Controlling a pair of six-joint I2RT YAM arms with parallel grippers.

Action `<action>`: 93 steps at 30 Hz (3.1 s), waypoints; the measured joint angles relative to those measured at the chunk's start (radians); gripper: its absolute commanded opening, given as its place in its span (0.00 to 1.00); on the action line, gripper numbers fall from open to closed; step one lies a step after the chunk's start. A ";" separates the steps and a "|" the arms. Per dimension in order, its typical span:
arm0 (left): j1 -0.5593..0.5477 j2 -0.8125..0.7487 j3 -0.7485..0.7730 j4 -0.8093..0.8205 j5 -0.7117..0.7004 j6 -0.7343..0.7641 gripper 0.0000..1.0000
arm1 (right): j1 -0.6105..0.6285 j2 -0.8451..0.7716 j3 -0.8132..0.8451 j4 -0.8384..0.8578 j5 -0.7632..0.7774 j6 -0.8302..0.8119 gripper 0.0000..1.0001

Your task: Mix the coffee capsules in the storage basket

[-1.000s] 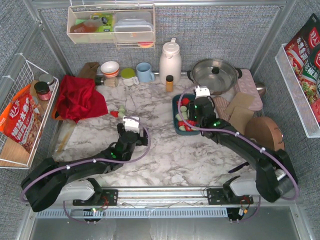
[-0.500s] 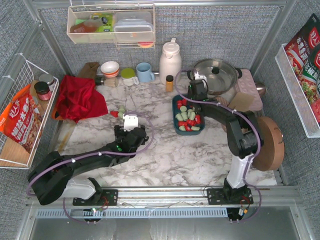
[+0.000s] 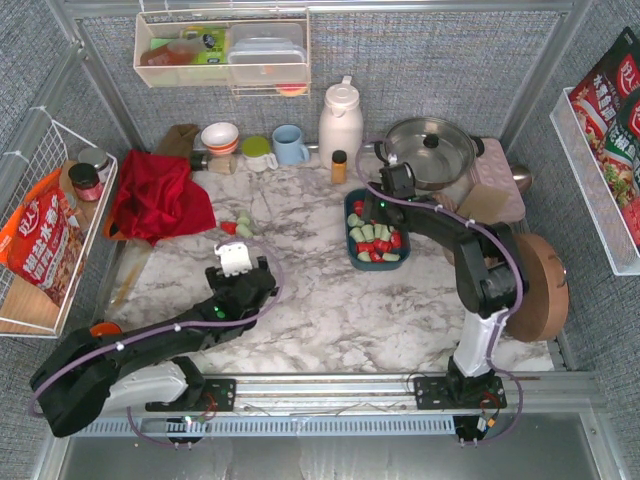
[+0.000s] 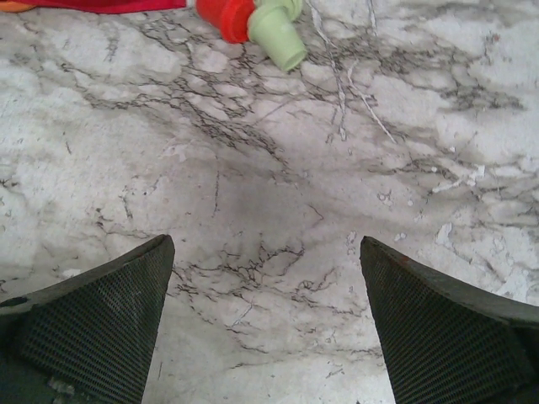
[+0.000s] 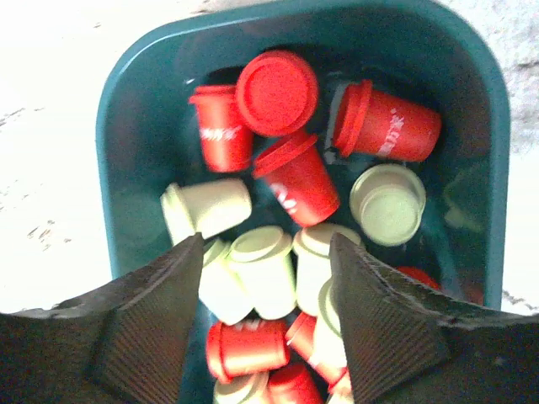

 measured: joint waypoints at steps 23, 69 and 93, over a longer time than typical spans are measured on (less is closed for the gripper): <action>0.520 0.281 0.204 0.148 0.505 -0.008 0.74 | 0.118 -0.488 -0.317 -0.037 0.037 -0.134 0.73; 0.555 0.714 0.558 0.014 0.462 -0.147 0.34 | 0.118 -0.515 -0.353 0.029 -0.110 -0.101 0.73; 0.125 -0.012 -0.172 0.841 0.804 0.578 0.29 | 0.343 -0.547 -0.188 -0.038 -0.330 -0.056 0.73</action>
